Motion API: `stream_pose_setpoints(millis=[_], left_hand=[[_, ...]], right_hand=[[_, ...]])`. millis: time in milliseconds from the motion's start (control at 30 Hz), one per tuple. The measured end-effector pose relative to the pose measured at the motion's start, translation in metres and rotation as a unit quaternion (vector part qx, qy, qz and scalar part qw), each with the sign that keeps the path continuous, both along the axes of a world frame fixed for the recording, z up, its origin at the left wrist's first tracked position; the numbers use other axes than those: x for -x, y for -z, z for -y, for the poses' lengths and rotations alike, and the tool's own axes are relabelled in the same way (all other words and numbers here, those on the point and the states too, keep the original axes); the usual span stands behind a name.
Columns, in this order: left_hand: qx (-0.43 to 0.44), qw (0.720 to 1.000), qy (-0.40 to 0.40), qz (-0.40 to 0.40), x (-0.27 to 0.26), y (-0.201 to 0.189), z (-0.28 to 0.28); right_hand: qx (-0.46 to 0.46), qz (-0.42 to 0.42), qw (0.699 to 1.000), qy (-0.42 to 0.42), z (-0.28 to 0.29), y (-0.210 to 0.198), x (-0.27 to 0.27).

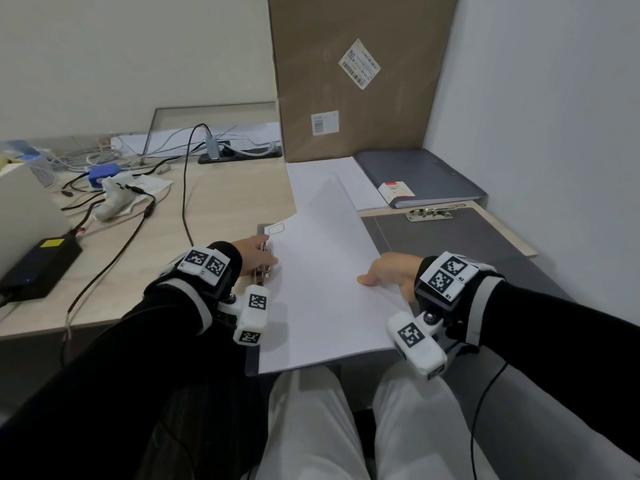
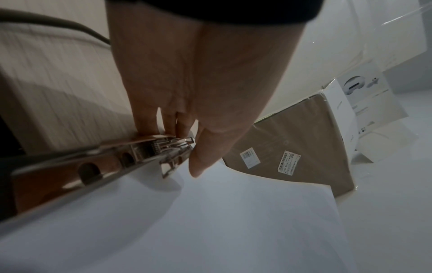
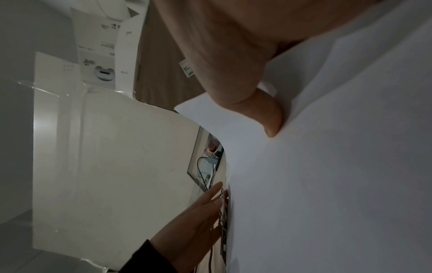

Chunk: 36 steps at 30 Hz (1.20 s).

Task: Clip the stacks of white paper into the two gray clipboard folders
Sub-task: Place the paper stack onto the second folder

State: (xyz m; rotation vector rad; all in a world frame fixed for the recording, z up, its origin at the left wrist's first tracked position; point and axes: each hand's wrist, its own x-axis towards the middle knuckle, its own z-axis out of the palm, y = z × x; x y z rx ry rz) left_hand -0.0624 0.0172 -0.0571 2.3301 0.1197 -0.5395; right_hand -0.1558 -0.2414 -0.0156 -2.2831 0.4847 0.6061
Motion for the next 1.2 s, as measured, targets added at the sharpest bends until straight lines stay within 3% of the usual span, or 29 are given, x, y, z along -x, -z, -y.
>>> stream_pose_setpoints(millis=[100,300,833,1033,1200], left_hand=[[-0.054,0.998,0.006,0.017,0.034,-0.032,0.017],[-0.170,0.983,0.065,0.023,0.046,-0.044,0.029],[-0.295,0.947,0.124,0.025,0.048,-0.044,0.044],[-0.331,0.933,0.141,0.028,0.051,-0.048,0.048],[-0.335,0.931,0.140,0.024,0.050,-0.048,0.047]], right_hand=[[0.016,0.024,0.999,-0.029,0.000,0.006,0.002],[0.017,0.042,0.998,-0.044,-0.002,0.005,0.006],[0.047,0.044,0.993,-0.098,-0.008,-0.001,0.002],[0.102,0.040,0.989,-0.104,-0.009,-0.009,-0.002],[0.180,0.082,0.975,-0.105,0.004,-0.004,-0.007]])
